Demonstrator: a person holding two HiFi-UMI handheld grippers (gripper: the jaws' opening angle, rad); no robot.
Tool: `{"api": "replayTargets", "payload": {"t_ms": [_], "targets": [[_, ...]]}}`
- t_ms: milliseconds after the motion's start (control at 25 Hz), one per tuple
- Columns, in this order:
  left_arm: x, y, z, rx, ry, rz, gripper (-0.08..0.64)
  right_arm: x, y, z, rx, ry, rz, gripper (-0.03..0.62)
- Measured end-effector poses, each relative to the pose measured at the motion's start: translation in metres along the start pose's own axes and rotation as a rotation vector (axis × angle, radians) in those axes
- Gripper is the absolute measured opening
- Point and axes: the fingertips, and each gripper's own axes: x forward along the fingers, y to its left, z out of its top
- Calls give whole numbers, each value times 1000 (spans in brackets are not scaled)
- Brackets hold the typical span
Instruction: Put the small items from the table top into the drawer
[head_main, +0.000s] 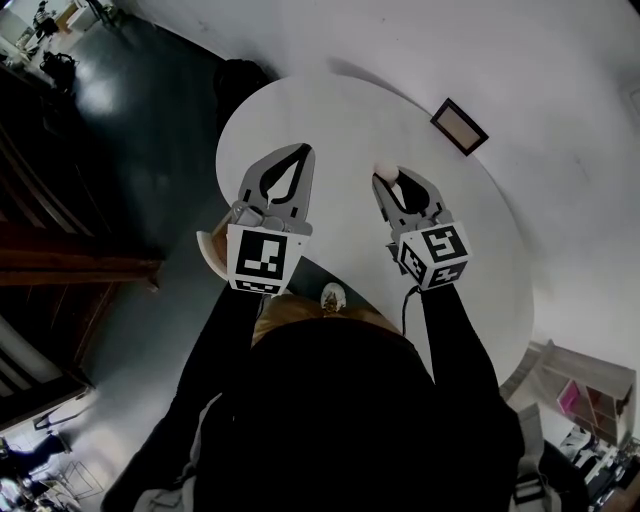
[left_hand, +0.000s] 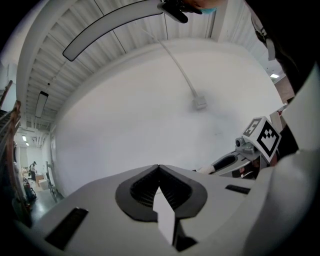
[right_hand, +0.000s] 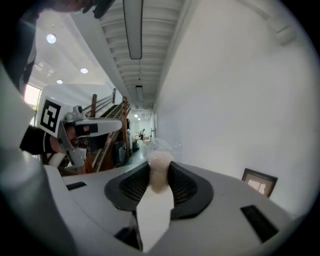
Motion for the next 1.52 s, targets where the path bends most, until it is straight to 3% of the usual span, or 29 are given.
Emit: {"api": "replayTargets", "payload": {"t_ms": [160, 320, 560, 960, 1520], "targets": [[5, -7, 0, -11, -5, -5, 15, -15, -7, 15, -4, -106, -101, 130], [6, -9, -1, -9, -8, -9, 15, -14, -6, 19, -46, -108, -106, 133], [-2, 2, -4, -7, -2, 16, 15, -7, -4, 24, 0, -134, -108, 140], [-60, 68, -25, -26, 44, 145, 15, 44, 70, 38, -30, -145, 25, 144], [-189, 162, -52, -48, 112, 440, 15, 121, 228, 37, -75, -132, 353, 146]]}}
